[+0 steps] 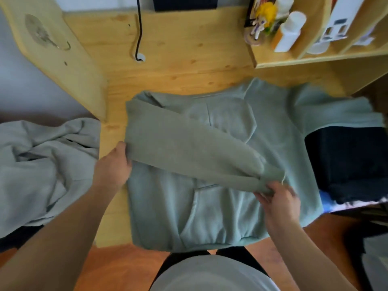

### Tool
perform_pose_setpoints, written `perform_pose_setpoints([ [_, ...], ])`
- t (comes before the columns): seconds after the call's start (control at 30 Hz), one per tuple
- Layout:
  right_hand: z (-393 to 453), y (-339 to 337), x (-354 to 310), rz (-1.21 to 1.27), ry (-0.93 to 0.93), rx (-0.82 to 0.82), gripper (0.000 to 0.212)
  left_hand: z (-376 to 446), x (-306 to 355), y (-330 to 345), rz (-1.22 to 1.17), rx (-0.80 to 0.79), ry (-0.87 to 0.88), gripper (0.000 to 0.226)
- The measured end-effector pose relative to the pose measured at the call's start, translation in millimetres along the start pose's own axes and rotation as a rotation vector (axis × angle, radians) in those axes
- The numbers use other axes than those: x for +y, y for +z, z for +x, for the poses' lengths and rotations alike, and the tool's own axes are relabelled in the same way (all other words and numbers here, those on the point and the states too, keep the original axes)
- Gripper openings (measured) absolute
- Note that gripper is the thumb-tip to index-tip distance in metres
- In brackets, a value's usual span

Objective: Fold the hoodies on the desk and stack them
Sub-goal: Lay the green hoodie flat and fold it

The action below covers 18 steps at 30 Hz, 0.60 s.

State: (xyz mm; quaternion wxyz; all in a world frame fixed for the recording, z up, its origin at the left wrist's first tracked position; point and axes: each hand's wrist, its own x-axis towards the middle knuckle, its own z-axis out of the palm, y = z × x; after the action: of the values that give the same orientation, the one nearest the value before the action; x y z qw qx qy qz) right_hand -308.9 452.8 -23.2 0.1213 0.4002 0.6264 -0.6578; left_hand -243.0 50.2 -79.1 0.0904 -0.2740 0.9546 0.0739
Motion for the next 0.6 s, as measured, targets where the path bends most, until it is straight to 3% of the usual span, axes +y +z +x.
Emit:
perform_pose_setpoints([
  [0.07, 18.2, -14.5, 33.6, -0.183, 0.141, 0.119, 0.011, -5.7, -16.6, 2.7, -0.005, -0.026, 0.035, 0.034],
  [0.13, 28.9, -16.5, 44.5, -0.466, 0.083, 0.191, 0.033, -9.2, -22.3, 6.3, 0.035, -0.077, 0.062, 0.062],
  [0.2, 15.7, 0.4, 34.3, -0.728, -0.203, 0.198, 0.035, -10.8, -13.4, 4.0, 0.046, -0.054, 0.143, 0.088],
  [0.23, 4.7, 12.2, 28.3, -0.797, -0.449, 0.137, 0.039, -11.9, -4.0, 2.3, 0.058, -0.001, 0.241, 0.090],
  [0.3, -7.7, 39.6, 27.7, -0.997, -0.947, -0.105, 0.046, -14.5, 22.1, 1.1, 0.025, 0.125, 0.426, 0.077],
  [0.37, 3.1, 62.7, 43.7, -1.330, -1.197, -0.346, 0.053, -7.1, 49.9, 3.5, -0.027, 0.153, 0.414, 0.063],
  [0.4, 12.1, 72.2, 50.0, -1.482, -1.243, -0.397, 0.056, 1.6, 60.0, 8.7, -0.048, 0.131, 0.351, 0.060],
  [0.5, 42.4, 81.7, 52.0, -1.786, -1.134, -0.411, 0.065, 31.9, 63.0, 35.8, -0.063, -0.019, 0.138, 0.062],
  [0.6, 64.3, 73.5, 57.8, -1.851, -1.095, -0.428, 0.069, 45.4, 48.9, 60.8, -0.017, -0.031, 0.096, 0.066],
])
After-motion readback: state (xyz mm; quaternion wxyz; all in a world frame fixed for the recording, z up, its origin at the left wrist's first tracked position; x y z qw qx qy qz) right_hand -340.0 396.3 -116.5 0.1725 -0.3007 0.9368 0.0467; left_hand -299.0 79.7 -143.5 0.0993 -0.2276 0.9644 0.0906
